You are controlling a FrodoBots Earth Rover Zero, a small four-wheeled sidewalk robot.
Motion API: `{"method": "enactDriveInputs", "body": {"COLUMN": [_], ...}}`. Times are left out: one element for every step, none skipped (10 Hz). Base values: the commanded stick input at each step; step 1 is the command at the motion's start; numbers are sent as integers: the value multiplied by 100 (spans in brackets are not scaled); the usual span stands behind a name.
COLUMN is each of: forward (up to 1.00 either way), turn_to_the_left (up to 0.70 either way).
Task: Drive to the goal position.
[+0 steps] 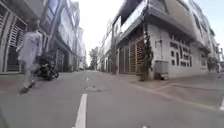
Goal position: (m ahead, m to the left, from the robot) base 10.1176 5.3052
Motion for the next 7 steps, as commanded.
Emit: {"method": "enactDriveInputs", "body": {"forward": [85, 85, 85, 85, 85, 85, 85], "turn_to_the_left": [0, 0, 0, 0, 0, 0, 0]}}
